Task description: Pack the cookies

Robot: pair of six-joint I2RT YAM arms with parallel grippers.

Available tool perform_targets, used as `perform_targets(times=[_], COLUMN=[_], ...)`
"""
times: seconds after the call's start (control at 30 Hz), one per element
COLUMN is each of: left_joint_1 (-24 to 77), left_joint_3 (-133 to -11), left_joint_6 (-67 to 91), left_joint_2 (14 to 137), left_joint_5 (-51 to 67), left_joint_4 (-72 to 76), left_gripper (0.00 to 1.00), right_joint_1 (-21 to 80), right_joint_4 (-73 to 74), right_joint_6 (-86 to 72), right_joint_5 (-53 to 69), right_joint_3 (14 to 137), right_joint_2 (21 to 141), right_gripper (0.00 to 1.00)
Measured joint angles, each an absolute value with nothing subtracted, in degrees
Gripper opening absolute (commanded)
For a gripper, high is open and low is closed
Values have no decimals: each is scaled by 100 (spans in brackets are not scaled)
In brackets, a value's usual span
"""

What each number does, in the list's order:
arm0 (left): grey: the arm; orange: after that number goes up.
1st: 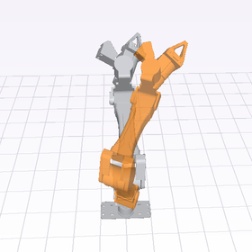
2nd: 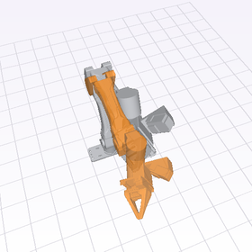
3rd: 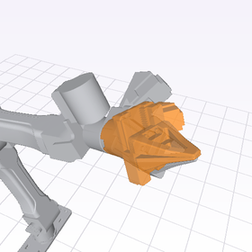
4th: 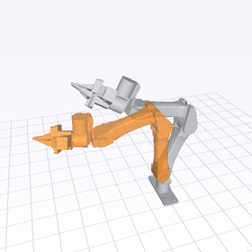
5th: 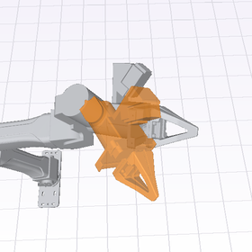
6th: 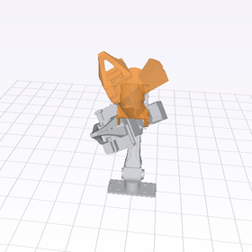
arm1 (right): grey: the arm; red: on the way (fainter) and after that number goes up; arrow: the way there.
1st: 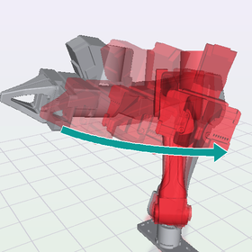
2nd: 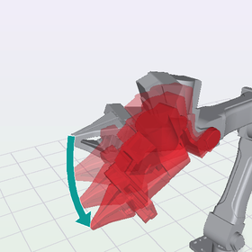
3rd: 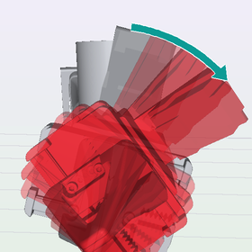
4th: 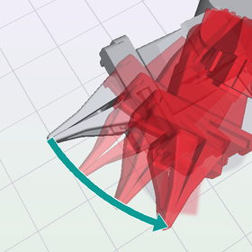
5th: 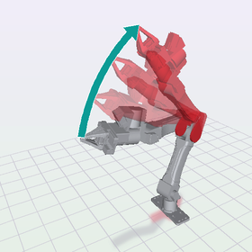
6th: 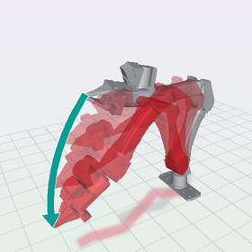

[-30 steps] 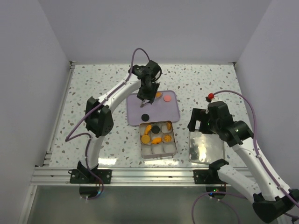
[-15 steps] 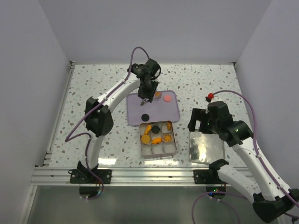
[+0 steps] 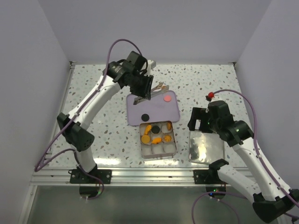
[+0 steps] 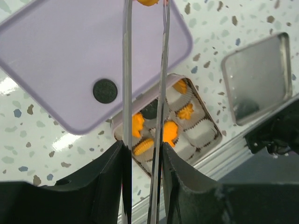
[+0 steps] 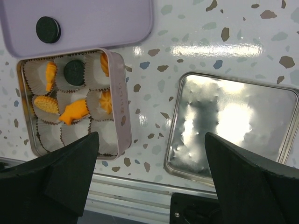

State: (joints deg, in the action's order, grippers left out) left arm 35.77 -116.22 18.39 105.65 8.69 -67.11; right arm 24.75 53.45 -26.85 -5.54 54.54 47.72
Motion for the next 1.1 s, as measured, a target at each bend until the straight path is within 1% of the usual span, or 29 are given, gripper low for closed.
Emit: perform_targets(times=[0.13, 0.23, 0.4, 0.57, 0.7, 0.87, 1.1], left_joint_1=[3750, 4130, 4943, 5221, 5544, 5983, 6128], left_joint_3=[-10943, -10289, -9153, -8322, -8071, -7902, -7863], left_joint_6=[1824, 1824, 1938, 2276, 2477, 2615, 2751], left_joint_2=[9668, 9111, 8503, 7876, 7629, 7666, 7701], left_joint_5=[1103, 1205, 1367, 1500, 1516, 1527, 1369], left_joint_4=[-6657, -6663, -6595, -6473, -6250, -6163, -6176], left_gripper=[29, 29, 28, 28, 27, 27, 26], right_joint_1=[2475, 2475, 2475, 2475, 2475, 2475, 2475], right_joint_4=[5358, 5356, 5358, 5400, 5463, 5618, 5706], right_joint_6=[-2661, -2652, -2661, -2740, -2768, -2781, -2781], right_joint_5=[-648, -679, -701, -696, -694, -696, -696], right_joint_3=[5638, 5833, 6012, 6014, 5955, 5900, 5878], right_joint_2=[4803, 4836, 4818, 4705, 4563, 4412, 4307], right_gripper=[99, 99, 99, 99, 99, 99, 99])
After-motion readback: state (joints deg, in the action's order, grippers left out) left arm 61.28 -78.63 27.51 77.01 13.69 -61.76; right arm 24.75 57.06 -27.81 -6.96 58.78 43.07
